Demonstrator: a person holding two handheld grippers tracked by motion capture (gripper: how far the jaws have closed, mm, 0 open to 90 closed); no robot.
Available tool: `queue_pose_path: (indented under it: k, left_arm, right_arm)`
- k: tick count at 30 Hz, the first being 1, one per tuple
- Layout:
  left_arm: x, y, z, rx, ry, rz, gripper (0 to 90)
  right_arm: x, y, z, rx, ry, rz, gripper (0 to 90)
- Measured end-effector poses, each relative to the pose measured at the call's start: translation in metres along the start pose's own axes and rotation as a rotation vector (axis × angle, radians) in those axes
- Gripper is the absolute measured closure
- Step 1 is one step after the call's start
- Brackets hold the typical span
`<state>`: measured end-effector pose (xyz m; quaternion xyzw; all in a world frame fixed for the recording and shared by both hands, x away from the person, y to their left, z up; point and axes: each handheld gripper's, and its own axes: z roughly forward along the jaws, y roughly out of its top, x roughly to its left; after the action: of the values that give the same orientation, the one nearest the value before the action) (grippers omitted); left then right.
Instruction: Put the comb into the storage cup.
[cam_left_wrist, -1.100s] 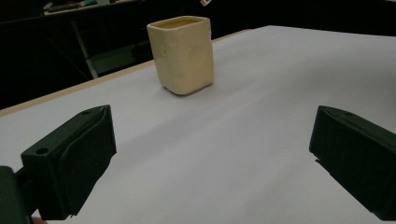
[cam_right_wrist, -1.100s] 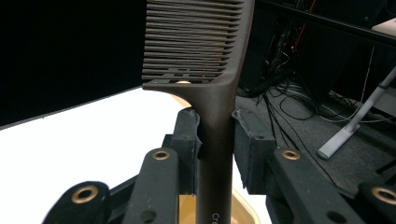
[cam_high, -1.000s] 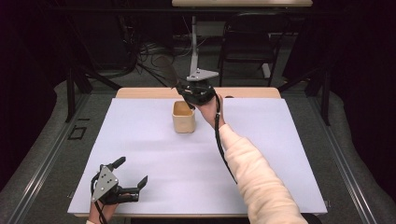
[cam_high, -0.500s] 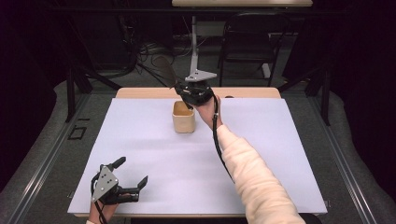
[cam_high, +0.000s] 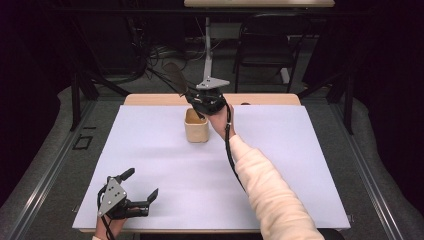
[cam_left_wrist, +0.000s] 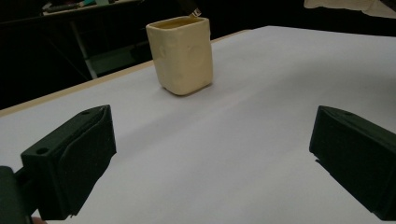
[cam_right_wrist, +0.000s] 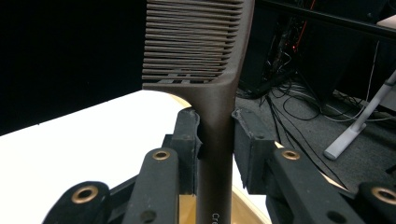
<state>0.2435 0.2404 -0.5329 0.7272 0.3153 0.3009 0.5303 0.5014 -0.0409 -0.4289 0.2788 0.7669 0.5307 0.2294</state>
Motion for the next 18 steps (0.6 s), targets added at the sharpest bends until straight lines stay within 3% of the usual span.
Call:
queue_pose_path:
  k: [18]
  left_arm:
    - [-0.0001, 0.0001, 0.0001, -0.002, -0.001, 0.001, 0.3]
  right_arm:
    - [0.0034, -0.0078, 0.0066, 0.022, 0.009, 0.000, 71.4]
